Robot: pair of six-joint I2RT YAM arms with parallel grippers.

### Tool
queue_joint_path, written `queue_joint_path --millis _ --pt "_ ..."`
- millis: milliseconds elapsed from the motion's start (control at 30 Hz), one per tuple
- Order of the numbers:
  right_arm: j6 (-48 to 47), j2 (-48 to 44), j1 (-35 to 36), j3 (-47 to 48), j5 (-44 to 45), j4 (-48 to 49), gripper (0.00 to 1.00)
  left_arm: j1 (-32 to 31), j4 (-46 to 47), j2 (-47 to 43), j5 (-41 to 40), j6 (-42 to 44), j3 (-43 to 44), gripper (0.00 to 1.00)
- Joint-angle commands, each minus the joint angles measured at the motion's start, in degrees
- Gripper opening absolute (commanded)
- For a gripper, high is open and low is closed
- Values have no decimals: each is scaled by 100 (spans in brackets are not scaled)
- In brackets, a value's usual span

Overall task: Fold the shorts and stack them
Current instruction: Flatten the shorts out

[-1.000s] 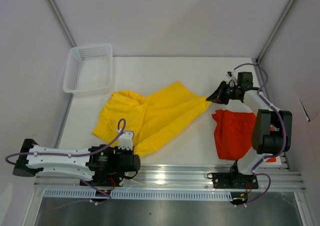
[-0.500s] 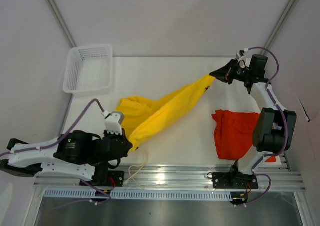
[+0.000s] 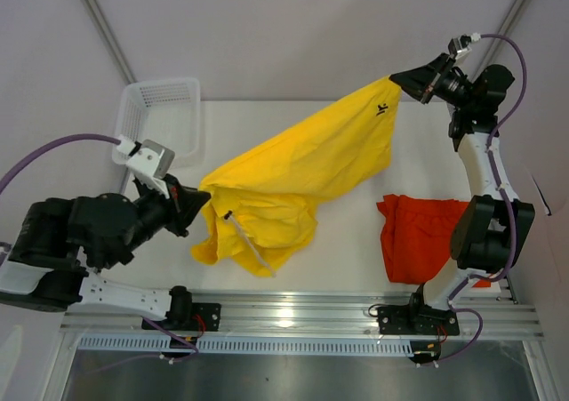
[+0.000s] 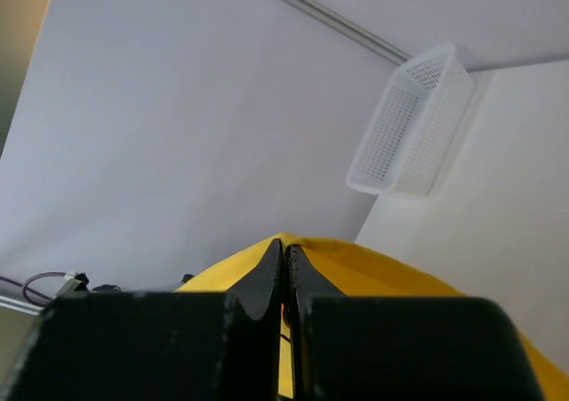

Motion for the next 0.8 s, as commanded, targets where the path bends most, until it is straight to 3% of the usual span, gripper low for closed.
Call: queue_joint_path --millis 0,167,267,367,433,667,767 --pt "924 -44 -173 418 265 1132 0 -28 832 -303 -276 2192 395 0" --pt "1891 87 -200 664 502 2301 0 -19 2685 -566 -706 3924 124 0" --pt "2086 79 -200 752 678 2356 0 -19 3835 -445 -1023 4786 -395 0" --pt "2095 88 -200 804 783 2321 0 15 4147 -33 -1399 5341 -606 0" --pt "2138 114 -200 822 836 2355 0 471 3964 390 -1341 5299 -415 0" --pt "2165 228 -200 998 968 2277 0 2878 2429 1277 1247 4043 341 0" --pt "2165 228 -200 1007 1056 2241 0 4676 1838 1752 2854 3042 1273 0"
